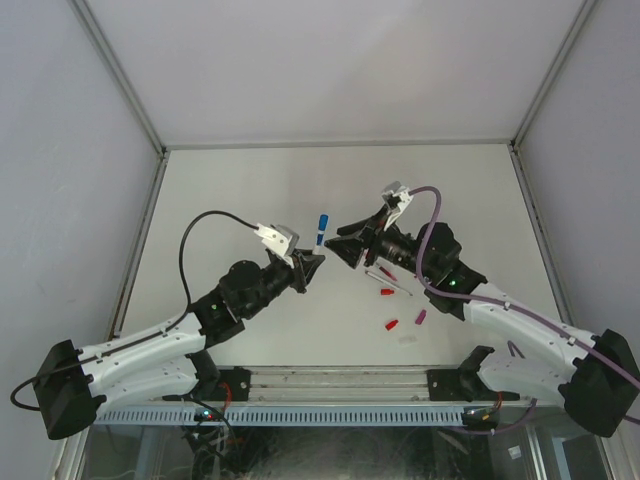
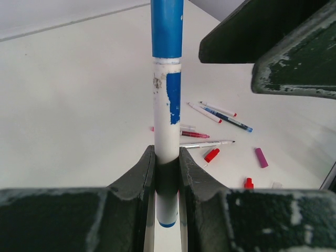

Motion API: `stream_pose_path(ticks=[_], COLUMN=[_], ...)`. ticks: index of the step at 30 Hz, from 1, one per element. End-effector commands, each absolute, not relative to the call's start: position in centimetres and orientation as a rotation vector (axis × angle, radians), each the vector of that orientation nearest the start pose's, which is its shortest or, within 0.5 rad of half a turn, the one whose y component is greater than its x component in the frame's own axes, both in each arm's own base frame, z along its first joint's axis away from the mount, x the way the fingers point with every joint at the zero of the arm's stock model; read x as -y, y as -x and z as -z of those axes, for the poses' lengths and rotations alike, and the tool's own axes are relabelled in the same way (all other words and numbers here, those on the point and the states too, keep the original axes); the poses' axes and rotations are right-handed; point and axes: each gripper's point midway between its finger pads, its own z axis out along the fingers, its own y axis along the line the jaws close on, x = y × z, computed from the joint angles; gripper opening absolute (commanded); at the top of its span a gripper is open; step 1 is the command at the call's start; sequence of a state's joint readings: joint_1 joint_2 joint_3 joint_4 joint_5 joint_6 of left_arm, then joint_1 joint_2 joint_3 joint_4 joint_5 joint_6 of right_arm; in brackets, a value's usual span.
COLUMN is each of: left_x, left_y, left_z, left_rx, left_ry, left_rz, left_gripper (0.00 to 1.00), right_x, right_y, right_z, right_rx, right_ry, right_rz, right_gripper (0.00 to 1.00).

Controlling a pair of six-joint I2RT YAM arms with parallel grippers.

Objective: Insert the pens into the pen caps
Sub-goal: Insert the pen cap onto the pen, then press the pen cap onto the pen.

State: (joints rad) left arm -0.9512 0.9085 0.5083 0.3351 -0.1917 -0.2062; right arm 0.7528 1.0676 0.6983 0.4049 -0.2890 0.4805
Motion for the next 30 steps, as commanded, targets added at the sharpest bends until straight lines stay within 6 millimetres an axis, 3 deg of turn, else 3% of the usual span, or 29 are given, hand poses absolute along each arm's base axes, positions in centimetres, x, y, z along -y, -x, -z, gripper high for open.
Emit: stream_pose_path(ticks=[1,11,14,18,21,30], left_x=[26.9,27.0,27.0,27.0,27.0,27.1], left_y=[-22.7,-22.7,-22.7,-22.6,-22.7,-22.7], left_z=[-24.8,-24.7,-24.7,-24.7,-24.7,-24.6], left_rx=[-1.536,-1.538,-1.537,-1.536,-1.536,-1.538], left_ry=[-0.435,-0.436,-0.436,-0.437,-0.436,-0.438], left_rz=[0.738,0.743,0.741,0.743,0.740,0.741], left_gripper=[0.00,0.00,0.00,0.00,0.00,0.00], right_x=[-30.1,-28.3,-27.3,-25.9,-25.1,-25.3], right_y=[-22.5,-22.1,-22.9,-24.2,-25.0,-27.0], right_z=[-29.7,-31.6,-31.9,-32.4,-33.3,-35.8], right_rx=[-1.541,-1.491,-1.503,-1.493,-1.493,-1.447], right_ry=[0.514,0.488,0.413,0.352,0.322,0.438], right_rz=[-1.137,-1.085,-1.039,-1.001,-1.017,-1.043], right_gripper=[0.55,0.59,0.74,0.85,0.99,1.00])
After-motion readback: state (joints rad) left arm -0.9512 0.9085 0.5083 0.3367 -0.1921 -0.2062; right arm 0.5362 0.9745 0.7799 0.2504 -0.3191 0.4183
